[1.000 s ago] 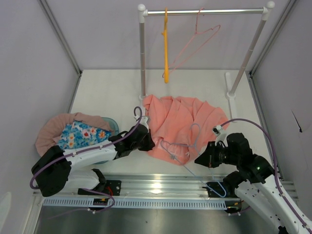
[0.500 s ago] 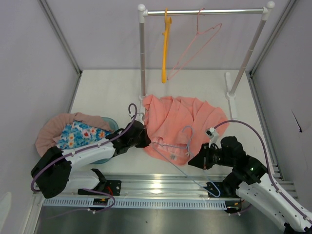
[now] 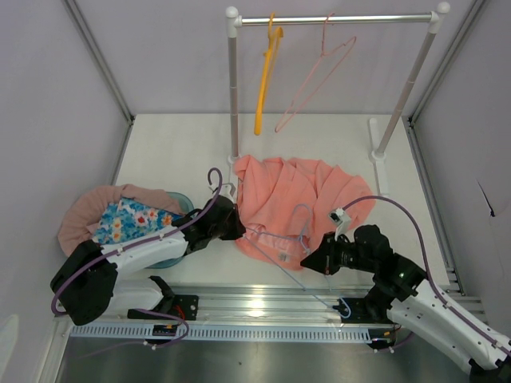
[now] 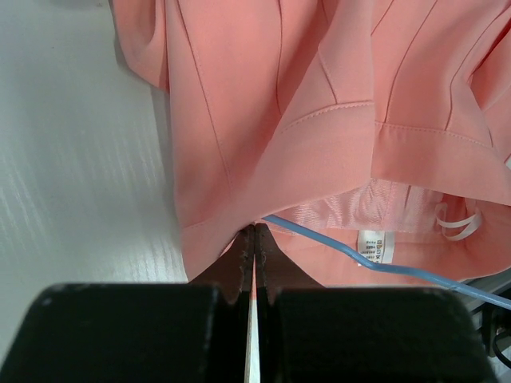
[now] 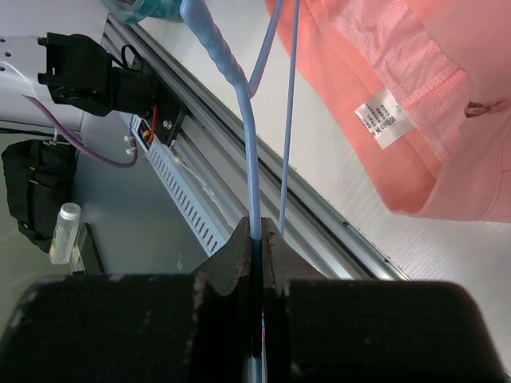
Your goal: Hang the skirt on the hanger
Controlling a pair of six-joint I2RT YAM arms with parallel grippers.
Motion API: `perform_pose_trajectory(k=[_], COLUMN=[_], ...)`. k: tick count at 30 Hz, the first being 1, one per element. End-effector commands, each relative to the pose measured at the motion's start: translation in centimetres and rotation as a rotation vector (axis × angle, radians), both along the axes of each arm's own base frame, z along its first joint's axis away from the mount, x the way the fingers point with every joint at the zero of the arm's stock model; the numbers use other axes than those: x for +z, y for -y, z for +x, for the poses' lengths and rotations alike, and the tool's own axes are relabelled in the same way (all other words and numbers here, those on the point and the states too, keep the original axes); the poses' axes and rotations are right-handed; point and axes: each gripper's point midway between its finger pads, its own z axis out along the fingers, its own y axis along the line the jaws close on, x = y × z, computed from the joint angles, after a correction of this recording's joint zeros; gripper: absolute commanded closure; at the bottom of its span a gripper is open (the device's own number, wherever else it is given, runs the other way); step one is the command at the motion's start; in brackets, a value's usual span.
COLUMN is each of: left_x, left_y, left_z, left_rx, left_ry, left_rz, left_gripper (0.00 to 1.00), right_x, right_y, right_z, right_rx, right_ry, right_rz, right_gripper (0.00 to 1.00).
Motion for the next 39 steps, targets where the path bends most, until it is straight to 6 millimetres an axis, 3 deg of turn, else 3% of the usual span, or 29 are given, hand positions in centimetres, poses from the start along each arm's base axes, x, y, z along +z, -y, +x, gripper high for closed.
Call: perform_pose_trajectory(k=[1,9,19,24,25,30,39], left_x=[1.1,1.6,2.5,2.9,2.9,3.0,2.8], left_y=[0.3,0.0,-0.5,-0.5,-0.6,-0.8,-0.4], left_z=[0.3,0.5,0.6,0.3,0.3,0.1,-0.2], left_rx=[-0.01,-0.003,0.008,-0.008,-0.008,-0.009,-0.031], left_ry=[0.022,0.033,0.053,0.059,0.058,0.054,0.043], left_rz=[-0.026,-0.018,-0.008,-0.009,-0.011,0.0,-0.011], left_gripper=[1.0,1.0,1.0,1.0,1.0,1.0,1.0], right_x=[1.5,0.5,1.6,-0.2,0.6,0.1,1.3], right_y=[-1.2,-1.7,-2.1,-2.6,-3.0,-3.4,-3.6], right_z=[0.8,0.3,-0.9,-1.0,-0.7,-0.5,-0.2], right_rx=[0.009,0.048,0.113,0.132,0.139,0.142,0.138], right_ry=[0.062,0.055,0.099,0.067,0.098,0.102,0.177], right_rz=[0.069,0.087,0.189,0.197,0.23,0.25,0.327], right_gripper=[1.0,1.0,1.0,1.0,1.0,1.0,1.0])
